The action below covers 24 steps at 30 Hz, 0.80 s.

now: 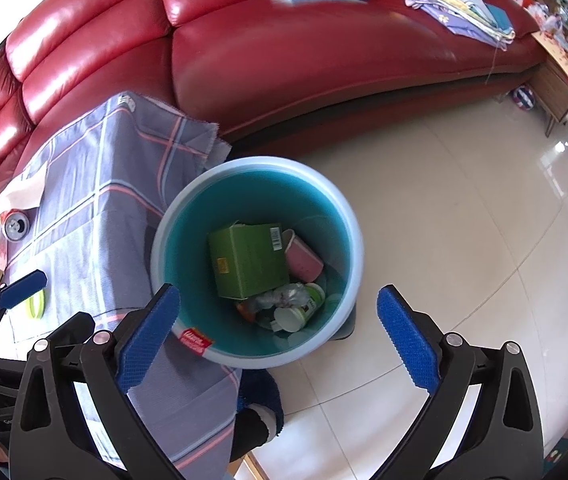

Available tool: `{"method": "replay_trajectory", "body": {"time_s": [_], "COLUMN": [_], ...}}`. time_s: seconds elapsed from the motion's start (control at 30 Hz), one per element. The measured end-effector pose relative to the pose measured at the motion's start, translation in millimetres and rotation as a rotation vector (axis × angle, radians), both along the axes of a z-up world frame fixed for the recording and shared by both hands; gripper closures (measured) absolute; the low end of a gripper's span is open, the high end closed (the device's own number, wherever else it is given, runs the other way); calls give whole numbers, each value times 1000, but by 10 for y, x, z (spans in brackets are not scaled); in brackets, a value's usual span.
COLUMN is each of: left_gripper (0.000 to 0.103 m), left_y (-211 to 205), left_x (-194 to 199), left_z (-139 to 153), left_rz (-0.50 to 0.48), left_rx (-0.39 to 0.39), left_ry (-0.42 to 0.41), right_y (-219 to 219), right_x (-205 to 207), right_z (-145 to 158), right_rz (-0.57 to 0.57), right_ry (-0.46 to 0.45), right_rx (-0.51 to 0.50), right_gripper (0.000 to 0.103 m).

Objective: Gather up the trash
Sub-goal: 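Move both open tools back over the table toward the snack packets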

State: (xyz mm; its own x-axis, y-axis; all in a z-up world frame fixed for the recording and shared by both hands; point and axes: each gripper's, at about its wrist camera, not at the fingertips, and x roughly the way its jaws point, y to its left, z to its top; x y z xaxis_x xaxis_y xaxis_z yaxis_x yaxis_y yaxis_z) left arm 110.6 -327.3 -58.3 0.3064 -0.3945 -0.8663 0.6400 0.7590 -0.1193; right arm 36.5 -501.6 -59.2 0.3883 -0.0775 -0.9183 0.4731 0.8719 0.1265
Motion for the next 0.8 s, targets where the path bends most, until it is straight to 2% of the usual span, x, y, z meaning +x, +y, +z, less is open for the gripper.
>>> {"method": "replay_trajectory", "body": {"time_s": [0.4, 0.8], "left_gripper": [10, 10], "left_y": [722, 1586], "left_x": [-60, -7], "left_z": [171, 138], "left_rz": [83, 192], "left_rx": [-22, -24], "left_ry": [-30, -25], "right_y": [523, 1205], "right_x": [101, 326], "right_z": [197, 264], "right_rz": [70, 171], "right_ry": [-16, 12], "right_rx": [-11, -21], "right_gripper": [4, 4]}}
